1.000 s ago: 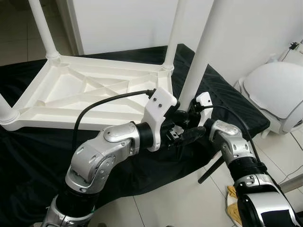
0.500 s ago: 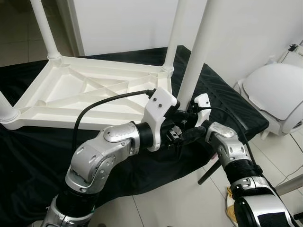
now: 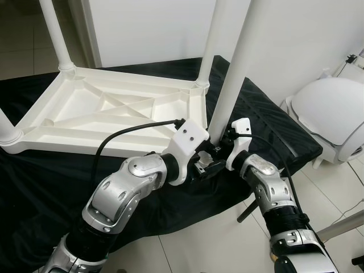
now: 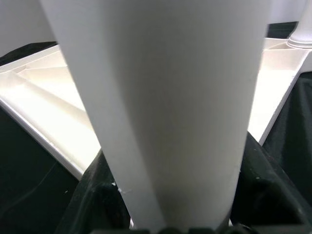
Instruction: Building children table
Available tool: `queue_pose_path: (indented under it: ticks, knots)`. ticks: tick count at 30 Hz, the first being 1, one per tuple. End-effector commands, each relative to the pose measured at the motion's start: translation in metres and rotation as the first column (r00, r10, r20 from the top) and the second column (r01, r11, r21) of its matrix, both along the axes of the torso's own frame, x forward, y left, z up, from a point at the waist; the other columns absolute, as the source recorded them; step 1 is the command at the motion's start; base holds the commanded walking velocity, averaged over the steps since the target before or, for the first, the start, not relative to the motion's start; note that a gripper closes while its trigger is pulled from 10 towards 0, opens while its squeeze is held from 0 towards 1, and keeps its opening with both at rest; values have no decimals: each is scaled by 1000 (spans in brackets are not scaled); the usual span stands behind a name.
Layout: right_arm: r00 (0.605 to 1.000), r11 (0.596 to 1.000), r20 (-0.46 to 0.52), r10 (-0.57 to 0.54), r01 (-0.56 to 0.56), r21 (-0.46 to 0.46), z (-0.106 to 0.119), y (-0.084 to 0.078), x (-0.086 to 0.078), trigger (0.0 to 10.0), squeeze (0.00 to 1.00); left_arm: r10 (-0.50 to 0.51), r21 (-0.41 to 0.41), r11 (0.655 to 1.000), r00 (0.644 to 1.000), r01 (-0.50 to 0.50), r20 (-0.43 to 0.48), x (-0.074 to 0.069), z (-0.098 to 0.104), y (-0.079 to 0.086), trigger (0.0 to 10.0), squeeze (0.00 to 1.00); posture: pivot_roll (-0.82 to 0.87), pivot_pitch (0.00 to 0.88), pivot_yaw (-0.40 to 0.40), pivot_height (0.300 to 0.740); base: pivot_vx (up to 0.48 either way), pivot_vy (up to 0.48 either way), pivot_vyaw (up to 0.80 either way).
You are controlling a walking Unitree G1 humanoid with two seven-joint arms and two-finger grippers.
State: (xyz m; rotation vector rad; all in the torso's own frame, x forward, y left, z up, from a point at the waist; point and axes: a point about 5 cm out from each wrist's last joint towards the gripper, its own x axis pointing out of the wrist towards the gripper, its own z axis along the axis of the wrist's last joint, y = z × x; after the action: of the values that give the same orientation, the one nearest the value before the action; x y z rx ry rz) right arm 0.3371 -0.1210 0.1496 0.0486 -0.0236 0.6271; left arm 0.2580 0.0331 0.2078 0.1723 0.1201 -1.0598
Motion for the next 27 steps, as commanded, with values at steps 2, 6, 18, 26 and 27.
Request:
queue_pose_path:
  ticks: [2,6,18,26,27]
  knots:
    - [991,992,-75,-109,113,55,-8,-3,-1,0,0,53,9,999,999,-53,5,2,-3,2,10000,0,-46,17,-79,740,0,0,0]
    - [973,974,-96,-210,217,60,-10,-3,-2,0,0,60,5,998,998,-60,8,2,-2,4,10000,0,-44,18,-81,740,0,0,0]
    - [885,885,-99,-454,461,65,-9,5,-9,0,0,85,-20,996,996,-85,21,5,1,12,10000,0,-44,11,-81,740,0,0,0]
    - [874,879,-140,-465,475,48,-14,13,-14,0,0,119,-23,993,993,-118,18,11,2,18,10000,0,-50,7,-77,740,0,0,0]
    - [876,881,-143,-461,471,47,-14,14,-14,0,0,118,-23,993,993,-118,18,11,2,18,10000,0,-50,7,-77,740,0,0,0]
